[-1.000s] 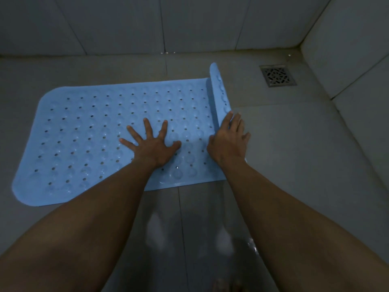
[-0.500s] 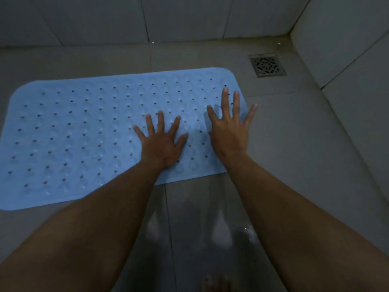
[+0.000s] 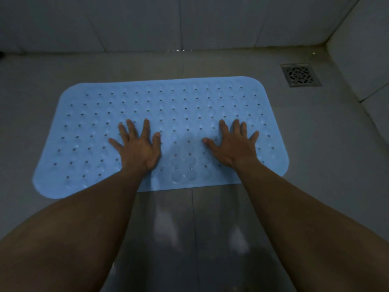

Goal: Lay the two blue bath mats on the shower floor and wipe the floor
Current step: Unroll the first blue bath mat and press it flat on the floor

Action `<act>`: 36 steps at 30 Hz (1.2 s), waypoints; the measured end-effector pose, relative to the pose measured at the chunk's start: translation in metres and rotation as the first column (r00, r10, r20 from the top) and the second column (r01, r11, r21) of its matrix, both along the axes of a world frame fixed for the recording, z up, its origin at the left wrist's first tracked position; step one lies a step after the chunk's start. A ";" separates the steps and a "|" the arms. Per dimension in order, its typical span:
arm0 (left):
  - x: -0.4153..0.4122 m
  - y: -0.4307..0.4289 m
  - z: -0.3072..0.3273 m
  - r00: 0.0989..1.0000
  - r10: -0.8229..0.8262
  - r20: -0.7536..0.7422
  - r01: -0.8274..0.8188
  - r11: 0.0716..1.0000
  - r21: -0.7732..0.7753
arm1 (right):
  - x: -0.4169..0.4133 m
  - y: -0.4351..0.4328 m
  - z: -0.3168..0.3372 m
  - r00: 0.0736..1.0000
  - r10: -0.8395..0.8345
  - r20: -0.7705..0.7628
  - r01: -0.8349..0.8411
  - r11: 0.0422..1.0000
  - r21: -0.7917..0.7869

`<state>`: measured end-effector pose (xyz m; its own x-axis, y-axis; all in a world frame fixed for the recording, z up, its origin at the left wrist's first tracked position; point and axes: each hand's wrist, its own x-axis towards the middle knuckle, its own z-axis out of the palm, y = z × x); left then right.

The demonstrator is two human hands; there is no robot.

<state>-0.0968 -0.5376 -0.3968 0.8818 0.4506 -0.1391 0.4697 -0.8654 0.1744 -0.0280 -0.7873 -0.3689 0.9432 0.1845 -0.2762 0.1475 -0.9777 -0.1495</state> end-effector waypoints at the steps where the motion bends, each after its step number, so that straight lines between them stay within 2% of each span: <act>1: -0.002 0.013 0.000 0.999 0.039 -0.026 -0.038 0.999 0.010 | 0.004 0.014 0.000 1.000 0.023 -0.007 -0.023 1.000 0.012; 4: -0.008 0.047 0.000 0.990 0.130 -0.050 -0.131 0.991 -0.009 | 0.015 0.050 0.001 0.995 0.088 -0.036 -0.087 0.996 0.010; 9: -0.012 0.099 0.006 0.992 0.124 0.014 -0.124 0.992 -0.033 | 0.026 0.091 -0.006 0.987 0.157 -0.020 -0.157 0.987 -0.017; 15: -0.002 0.147 0.002 0.985 0.126 -0.115 -0.131 0.990 -0.043 | 0.037 0.104 -0.017 0.998 -0.012 -0.069 0.011 1.000 -0.025; 21: -0.003 0.148 -0.008 0.989 0.119 -0.083 -0.117 0.993 0.031 | 0.035 0.104 -0.027 0.999 -0.024 -0.025 0.024 0.999 -0.023; 36: 0.008 0.152 -0.012 0.993 0.099 -0.070 -0.097 0.995 0.031 | 0.048 0.102 -0.021 0.996 -0.006 -0.084 0.003 0.999 -0.032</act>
